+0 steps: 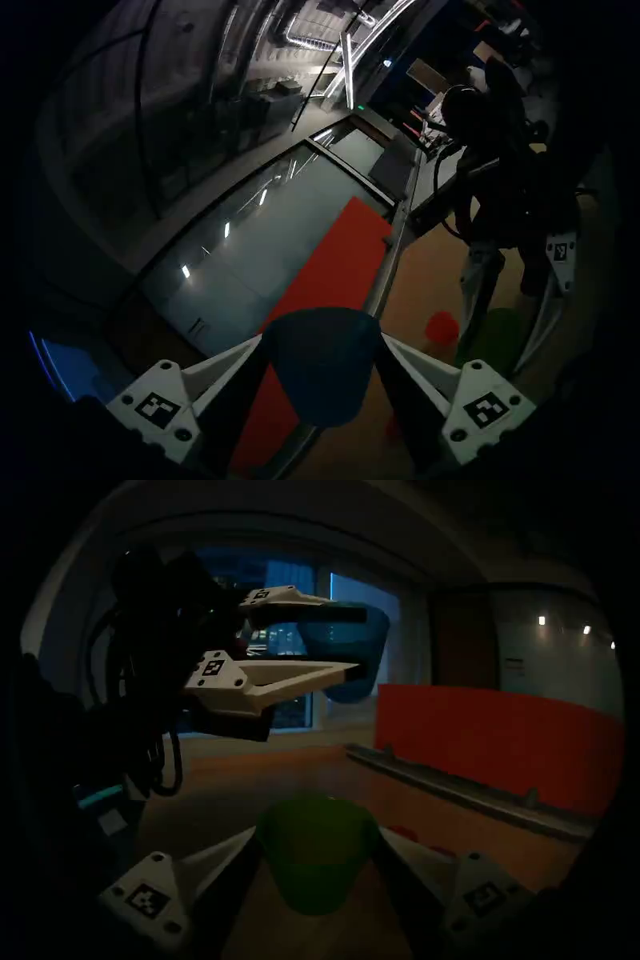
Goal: Pour water
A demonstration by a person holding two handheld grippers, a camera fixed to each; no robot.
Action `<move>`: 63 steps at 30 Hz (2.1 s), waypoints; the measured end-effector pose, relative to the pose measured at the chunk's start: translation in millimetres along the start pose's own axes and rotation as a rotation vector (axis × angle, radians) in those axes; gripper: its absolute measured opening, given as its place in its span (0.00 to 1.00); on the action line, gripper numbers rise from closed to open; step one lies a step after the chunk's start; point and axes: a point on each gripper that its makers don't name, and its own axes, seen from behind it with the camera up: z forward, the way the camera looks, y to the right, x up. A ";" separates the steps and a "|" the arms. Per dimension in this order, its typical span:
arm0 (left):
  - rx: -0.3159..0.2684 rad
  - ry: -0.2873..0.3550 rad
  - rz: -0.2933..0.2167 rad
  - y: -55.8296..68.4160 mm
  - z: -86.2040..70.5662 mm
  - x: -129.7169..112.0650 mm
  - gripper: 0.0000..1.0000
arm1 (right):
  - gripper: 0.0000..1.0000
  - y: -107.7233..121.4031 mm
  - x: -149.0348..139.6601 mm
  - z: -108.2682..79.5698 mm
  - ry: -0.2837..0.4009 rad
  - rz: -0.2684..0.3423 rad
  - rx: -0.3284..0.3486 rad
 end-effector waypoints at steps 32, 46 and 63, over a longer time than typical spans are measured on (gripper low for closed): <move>-0.008 0.022 0.197 5.7 7.4 21.0 0.87 | 1.00 5.7 -0.8 -0.3 -0.002 0.000 -0.011; 0.002 0.026 0.229 2.7 8.3 23.3 0.87 | 1.00 6.9 -1.0 -2.8 -0.003 -0.004 -0.012; 0.000 0.038 0.297 5.9 6.5 28.7 0.87 | 1.00 8.0 0.0 -4.4 -0.002 -0.009 -0.009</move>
